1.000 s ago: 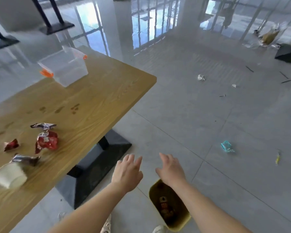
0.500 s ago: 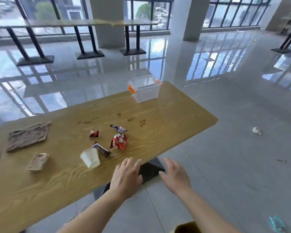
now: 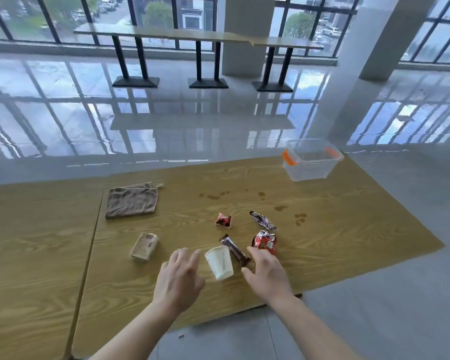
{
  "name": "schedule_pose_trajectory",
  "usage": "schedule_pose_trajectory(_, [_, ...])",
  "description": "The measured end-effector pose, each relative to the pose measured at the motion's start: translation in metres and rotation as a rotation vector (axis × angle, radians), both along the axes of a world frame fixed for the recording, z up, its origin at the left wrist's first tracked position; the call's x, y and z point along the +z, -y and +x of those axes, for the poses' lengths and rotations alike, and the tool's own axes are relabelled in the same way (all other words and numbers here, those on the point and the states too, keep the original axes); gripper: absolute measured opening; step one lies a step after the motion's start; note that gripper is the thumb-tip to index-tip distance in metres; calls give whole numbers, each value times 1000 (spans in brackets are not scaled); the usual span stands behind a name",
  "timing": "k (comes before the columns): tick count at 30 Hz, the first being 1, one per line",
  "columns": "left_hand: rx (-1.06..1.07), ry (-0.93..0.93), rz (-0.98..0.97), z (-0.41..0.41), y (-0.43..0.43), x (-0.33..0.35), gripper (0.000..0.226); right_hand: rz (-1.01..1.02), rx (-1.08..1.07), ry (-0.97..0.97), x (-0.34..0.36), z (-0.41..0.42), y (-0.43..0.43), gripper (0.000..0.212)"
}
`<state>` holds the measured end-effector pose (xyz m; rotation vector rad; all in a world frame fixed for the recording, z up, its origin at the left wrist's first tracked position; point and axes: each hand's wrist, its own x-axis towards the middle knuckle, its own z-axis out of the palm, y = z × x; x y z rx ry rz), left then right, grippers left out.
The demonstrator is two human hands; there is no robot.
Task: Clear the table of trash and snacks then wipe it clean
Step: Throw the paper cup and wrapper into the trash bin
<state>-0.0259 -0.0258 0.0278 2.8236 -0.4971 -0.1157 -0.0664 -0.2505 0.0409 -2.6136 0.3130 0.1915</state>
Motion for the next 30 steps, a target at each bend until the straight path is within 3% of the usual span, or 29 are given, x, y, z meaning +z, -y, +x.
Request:
schedule_pose_trajectory(12, [160, -57, 162, 89, -81, -27, 58, -53, -4, -161, -31, 71, -71, 72])
schedule_pose_trajectory(18, [267, -249, 196, 121, -86, -46, 79, -113, 37, -271, -48, 86, -85, 86])
schedule_pose_trajectory(25, [272, -254, 121, 136, -86, -56, 45, -107, 68, -267, -58, 90, -89, 82])
schedule_pose_trajectory(30, [193, -214, 69, 136, -77, -48, 55, -68, 24, -215, -52, 96, -81, 80])
